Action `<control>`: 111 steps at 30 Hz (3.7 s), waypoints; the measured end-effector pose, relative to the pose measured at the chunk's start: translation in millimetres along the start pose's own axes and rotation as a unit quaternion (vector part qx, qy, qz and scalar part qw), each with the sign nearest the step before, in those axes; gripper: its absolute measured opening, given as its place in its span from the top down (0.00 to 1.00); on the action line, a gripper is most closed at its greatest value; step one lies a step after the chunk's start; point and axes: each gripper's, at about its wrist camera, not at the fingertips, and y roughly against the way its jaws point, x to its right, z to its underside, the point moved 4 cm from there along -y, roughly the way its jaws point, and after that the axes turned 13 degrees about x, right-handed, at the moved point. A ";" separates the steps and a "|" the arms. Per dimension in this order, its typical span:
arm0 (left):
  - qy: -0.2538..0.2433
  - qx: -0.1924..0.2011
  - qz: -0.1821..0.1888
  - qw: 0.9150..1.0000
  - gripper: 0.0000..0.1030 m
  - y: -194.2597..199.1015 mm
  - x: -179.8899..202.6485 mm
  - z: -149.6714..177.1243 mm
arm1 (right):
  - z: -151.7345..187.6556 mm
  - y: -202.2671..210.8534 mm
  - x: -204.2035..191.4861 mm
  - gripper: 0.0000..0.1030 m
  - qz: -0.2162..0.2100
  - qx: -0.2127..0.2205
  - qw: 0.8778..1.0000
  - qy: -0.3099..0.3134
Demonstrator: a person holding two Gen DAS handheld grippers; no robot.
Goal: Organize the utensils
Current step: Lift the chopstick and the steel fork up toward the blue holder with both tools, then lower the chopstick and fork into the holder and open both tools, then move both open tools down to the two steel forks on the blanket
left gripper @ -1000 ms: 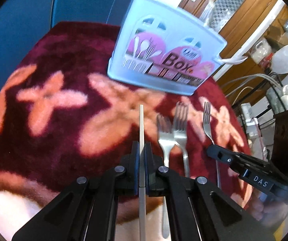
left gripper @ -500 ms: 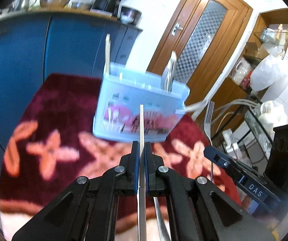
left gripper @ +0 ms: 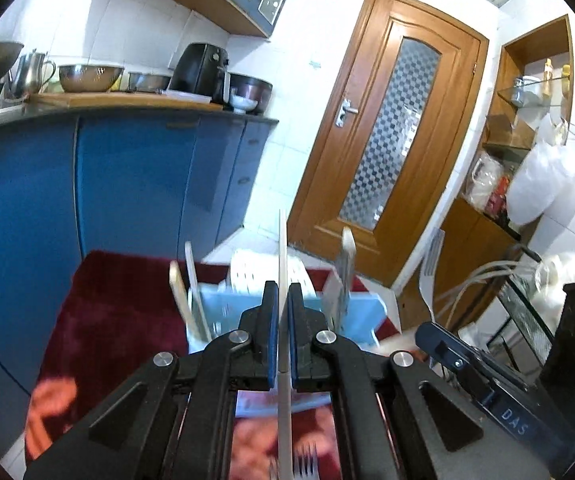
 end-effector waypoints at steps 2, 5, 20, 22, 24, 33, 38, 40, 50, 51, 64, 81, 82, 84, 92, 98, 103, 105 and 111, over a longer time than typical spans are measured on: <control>-0.005 0.013 -0.005 1.000 0.98 -7.4 -1.2 -9.9 | -7.4 -7.7 1.9 0.95 0.005 0.011 1.000 0.004; -0.003 0.036 -0.009 0.999 0.98 -17.5 -5.2 -25.2 | -16.9 -17.2 3.2 0.95 0.011 0.032 0.999 0.011; -0.027 0.135 -0.082 0.987 0.98 -71.0 -28.4 -31.5 | -18.3 -70.6 25.1 0.95 0.069 0.094 0.992 0.054; -0.038 0.145 -0.091 0.985 0.98 -74.0 -28.5 -25.2 | -14.6 -75.9 28.0 0.95 0.073 0.095 0.991 0.059; -0.046 0.152 -0.095 0.983 0.98 -78.0 -28.5 -19.0 | -10.0 -79.8 29.4 0.95 0.076 0.095 0.991 0.064; -0.070 0.152 -0.098 0.981 0.98 -85.3 -27.4 0.5 | 10.2 -87.9 31.8 0.95 0.071 0.077 0.991 0.083; -0.059 0.136 -0.091 0.985 0.98 -87.8 -29.8 4.6 | 9.3 -85.0 30.9 0.92 0.064 0.072 0.992 0.078; -0.055 0.128 -0.092 0.986 0.98 -88.3 -31.8 6.1 | 8.9 -83.6 29.9 0.87 0.063 0.070 0.993 0.078; -0.046 0.119 -0.082 0.988 0.82 -72.6 -26.7 4.7 | -2.6 -64.2 20.5 0.70 0.056 0.088 0.992 0.073; -0.047 0.119 -0.080 0.989 0.82 -69.9 -25.5 4.7 | -4.2 -61.2 19.4 0.69 0.056 0.090 0.992 0.073; -0.059 0.113 -0.070 0.989 0.82 -20.2 -5.2 -2.8 | -20.2 -17.1 4.9 0.69 0.049 0.099 0.992 0.060; -0.056 0.093 -0.061 0.992 0.82 74.8 19.6 0.1 | -15.6 54.1 -20.3 0.69 0.035 0.076 0.996 0.038; -0.057 0.090 -0.060 0.992 0.82 78.4 20.4 1.1 | -13.1 57.7 -21.1 0.69 0.036 0.072 0.996 0.038; -0.057 0.082 -0.054 0.994 0.82 90.0 23.3 5.4 | -8.0 65.4 -22.7 0.69 0.038 0.065 0.996 0.038; -0.062 0.048 -0.056 0.995 0.82 119.6 31.1 30.1 | 11.5 88.4 -25.7 0.68 0.043 0.034 0.998 0.028; -0.057 0.004 -0.052 0.997 0.82 124.8 29.1 55.4 | 32.9 97.0 -24.2 0.68 0.052 0.005 0.998 0.028; -0.047 -0.036 -0.046 0.997 0.82 118.5 25.9 80.3 | 46.7 101.2 -15.9 0.67 0.062 -0.012 0.998 0.022; -0.037 -0.057 -0.042 0.997 0.82 113.1 22.2 90.8 | 50.8 102.5 -13.4 0.67 0.066 -0.017 0.997 0.021; -0.016 -0.115 -0.041 0.992 0.82 91.3 12.1 120.1 | 63.7 105.9 -4.2 0.65 0.075 -0.032 0.996 0.017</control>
